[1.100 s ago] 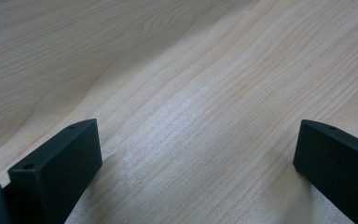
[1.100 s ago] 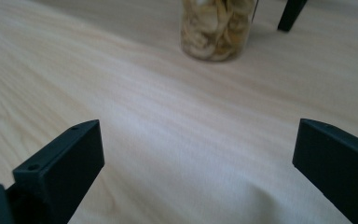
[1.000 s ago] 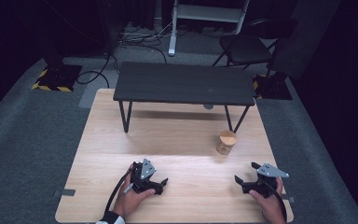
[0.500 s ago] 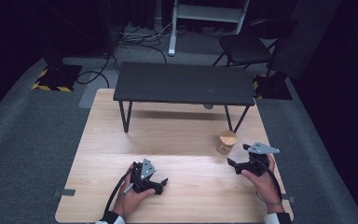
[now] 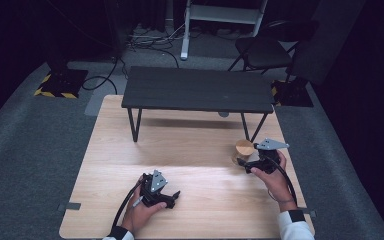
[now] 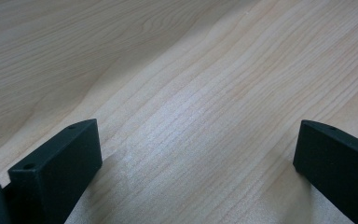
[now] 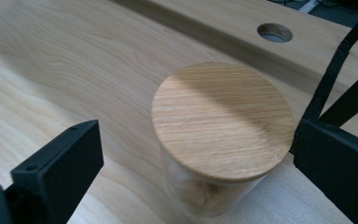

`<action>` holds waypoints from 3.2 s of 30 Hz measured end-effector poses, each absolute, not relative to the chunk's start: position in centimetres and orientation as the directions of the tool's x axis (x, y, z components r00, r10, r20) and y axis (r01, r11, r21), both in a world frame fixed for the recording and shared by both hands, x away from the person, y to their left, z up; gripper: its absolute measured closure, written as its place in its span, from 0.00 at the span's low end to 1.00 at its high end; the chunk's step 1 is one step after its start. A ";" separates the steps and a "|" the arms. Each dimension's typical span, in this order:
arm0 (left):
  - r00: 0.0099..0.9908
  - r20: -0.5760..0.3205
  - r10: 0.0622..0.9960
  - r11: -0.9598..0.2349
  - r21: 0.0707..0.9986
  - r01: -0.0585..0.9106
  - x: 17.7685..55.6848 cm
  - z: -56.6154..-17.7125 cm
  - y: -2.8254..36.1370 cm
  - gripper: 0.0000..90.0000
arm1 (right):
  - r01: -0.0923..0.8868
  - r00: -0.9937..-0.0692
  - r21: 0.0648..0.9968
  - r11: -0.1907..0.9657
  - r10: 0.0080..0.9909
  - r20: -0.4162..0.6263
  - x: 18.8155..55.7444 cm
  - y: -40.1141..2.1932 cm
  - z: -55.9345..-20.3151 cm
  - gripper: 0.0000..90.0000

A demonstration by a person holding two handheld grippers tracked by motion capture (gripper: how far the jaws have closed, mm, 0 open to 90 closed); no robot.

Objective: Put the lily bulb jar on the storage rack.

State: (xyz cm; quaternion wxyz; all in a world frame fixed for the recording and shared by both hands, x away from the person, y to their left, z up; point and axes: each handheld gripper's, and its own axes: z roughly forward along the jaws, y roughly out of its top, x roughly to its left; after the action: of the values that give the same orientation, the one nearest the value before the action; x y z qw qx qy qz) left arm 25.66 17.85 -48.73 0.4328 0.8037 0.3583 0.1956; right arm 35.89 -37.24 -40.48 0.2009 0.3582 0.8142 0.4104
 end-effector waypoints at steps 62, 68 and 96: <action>0.669 0.005 0.743 -0.372 0.834 0.408 25.8 -48.7 17.8 0.01 | 0.383 -0.753 0.790 0.479 0.657 -0.034 38.7 -31.0 -27.1 0.27; 0.669 0.005 0.743 -0.373 0.834 0.407 25.8 -48.7 17.8 0.01 | 0.374 -0.758 0.790 0.485 0.651 -0.042 39.6 -30.3 -24.9 0.27; 0.671 0.006 0.742 -0.374 0.834 0.406 25.9 -48.7 17.7 0.01 | 0.387 -0.756 0.797 0.463 0.654 -0.013 45.2 -26.6 -19.8 0.27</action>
State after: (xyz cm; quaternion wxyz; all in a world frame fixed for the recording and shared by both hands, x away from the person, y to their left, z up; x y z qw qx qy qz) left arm 25.87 17.72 -48.68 0.4317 0.8056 0.3562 0.1944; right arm 45.25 -26.57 -19.78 0.1606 0.3099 0.8402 0.4151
